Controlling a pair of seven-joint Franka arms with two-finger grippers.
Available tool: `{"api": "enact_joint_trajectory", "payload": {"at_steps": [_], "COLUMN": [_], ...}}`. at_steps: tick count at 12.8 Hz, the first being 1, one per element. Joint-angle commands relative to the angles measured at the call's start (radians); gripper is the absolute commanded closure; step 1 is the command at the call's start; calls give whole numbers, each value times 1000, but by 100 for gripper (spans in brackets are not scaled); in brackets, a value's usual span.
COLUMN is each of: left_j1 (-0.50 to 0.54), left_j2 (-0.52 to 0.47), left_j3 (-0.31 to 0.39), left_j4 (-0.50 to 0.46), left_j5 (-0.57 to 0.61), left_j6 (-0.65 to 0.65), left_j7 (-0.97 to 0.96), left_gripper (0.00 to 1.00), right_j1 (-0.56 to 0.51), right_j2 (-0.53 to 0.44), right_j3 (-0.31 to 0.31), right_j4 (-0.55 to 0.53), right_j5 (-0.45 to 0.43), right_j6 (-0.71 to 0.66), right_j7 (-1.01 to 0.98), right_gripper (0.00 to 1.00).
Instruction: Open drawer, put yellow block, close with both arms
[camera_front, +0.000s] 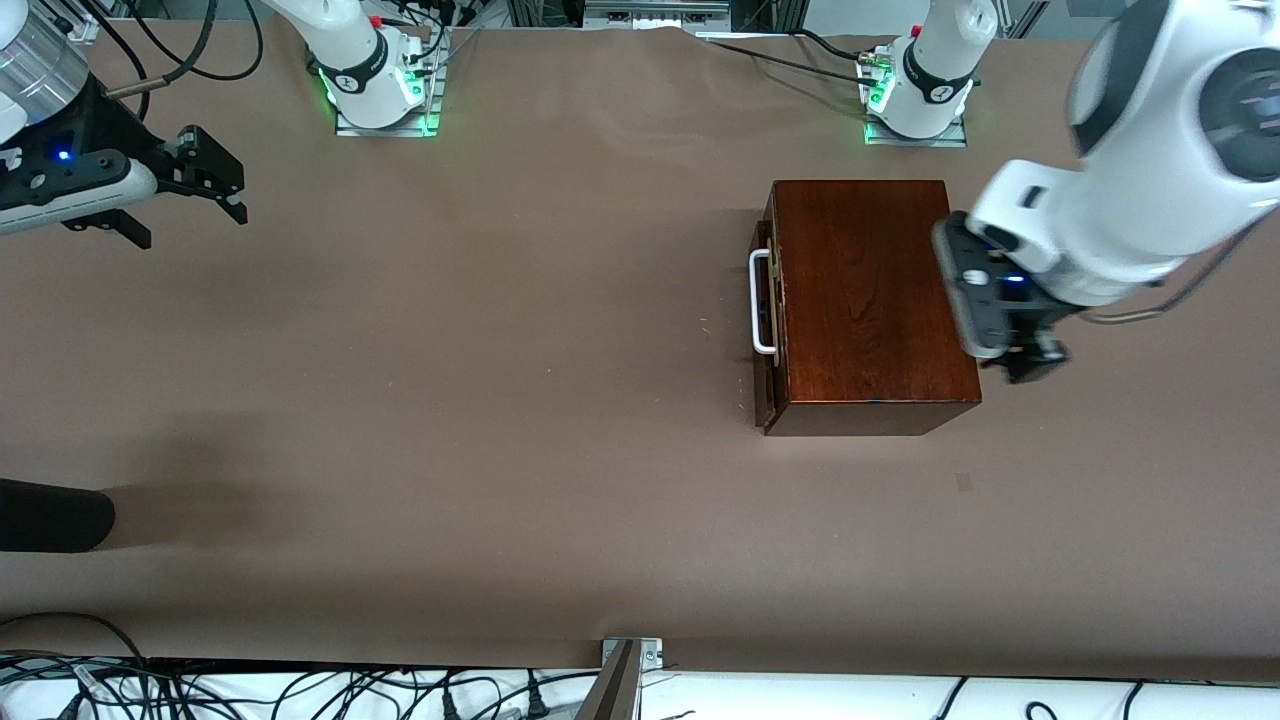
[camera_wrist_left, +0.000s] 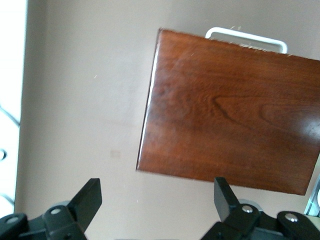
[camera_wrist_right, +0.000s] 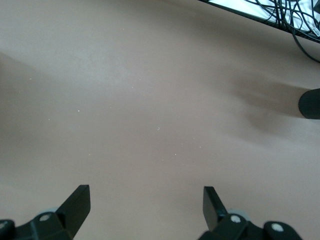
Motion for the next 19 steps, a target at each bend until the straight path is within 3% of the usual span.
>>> {"api": "enact_joint_trajectory", "payload": {"at_steps": [1,5,9,19], "left_j1": [44,95,155,195], "left_j2": [-145,-259,-363,-366], "left_j3": [9,5,5,8], "left_j4": [-157,-286,-424,-467], "left_j5": [-22,-50,-79,-56], "left_j6": [35,54,164,160], "left_j7": [-260,-760,-1046,-1073], "left_gripper": [0,0,0,0], "right_j1": [-4,-8,-7,-8], "right_j2": [5,6,6,6], "right_j3": [2,2,2,2], "right_j4": [10,10,10,8], "right_j5": [8,8,9,9], "right_j6": [4,5,2,5], "right_j7": [7,0,0,-2], "right_gripper": [0,0,0,0]}}
